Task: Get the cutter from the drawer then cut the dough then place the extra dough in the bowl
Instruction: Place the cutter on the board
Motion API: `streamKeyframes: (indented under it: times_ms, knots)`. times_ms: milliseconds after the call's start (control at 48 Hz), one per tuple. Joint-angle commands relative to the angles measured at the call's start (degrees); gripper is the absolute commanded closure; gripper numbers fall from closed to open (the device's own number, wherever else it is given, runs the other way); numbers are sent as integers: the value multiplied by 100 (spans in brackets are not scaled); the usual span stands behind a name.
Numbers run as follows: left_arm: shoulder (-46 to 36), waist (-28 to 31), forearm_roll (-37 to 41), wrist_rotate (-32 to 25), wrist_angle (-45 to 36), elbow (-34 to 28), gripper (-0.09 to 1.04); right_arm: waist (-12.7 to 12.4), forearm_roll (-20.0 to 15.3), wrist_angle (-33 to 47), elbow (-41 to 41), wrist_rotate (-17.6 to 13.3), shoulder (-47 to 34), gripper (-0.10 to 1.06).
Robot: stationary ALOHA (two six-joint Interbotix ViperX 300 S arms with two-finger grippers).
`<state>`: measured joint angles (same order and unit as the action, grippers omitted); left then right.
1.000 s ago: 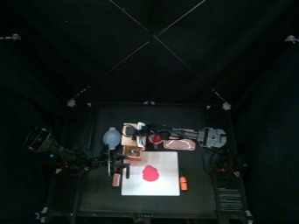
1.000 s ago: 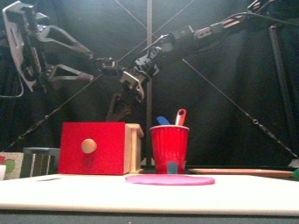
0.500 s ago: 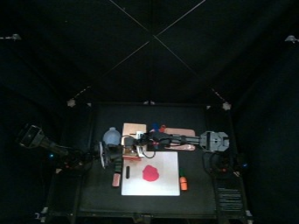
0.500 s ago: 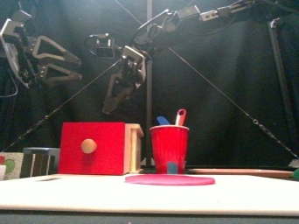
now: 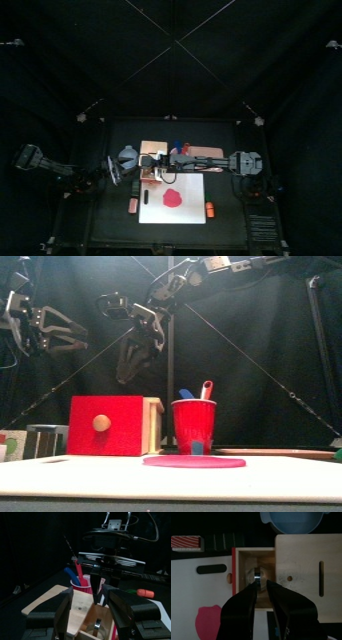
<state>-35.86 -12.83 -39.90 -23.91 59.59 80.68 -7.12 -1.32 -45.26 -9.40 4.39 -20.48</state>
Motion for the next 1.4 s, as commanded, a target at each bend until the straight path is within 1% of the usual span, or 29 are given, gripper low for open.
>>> streamKeyframes:
  times_ms: [21, 125, 312, 396, 500, 604, 812, 1396]
  knots:
    - [-9, 18, 105, -18, 18, -53, 10, 79, 211, -123, -220, -193, 123, 33]
    - [-9, 18, 149, -18, -53, -35, 10, 149, 352, -237, -308, -299, 26, 32]
    - [-18, 18, 193, -18, -97, 0, 10, 167, 431, -343, -536, -571, -167, 30]
    - [-9, 18, 193, -18, -132, 26, 10, 185, 501, -343, -615, -580, -220, 27]
    - [-18, 18, 185, 9, -158, 97, 10, 202, 536, -360, -677, -580, -272, 19]
    - [-18, 18, 149, 9, -185, 167, 10, 202, 563, -422, -677, -589, -290, 15]
    - [-18, 18, 88, 18, -316, 211, 10, 202, 571, -475, -659, -598, -308, 15]
    - [-18, 18, 105, 26, -352, 229, 10, 167, 589, -483, -791, -606, -686, 15]
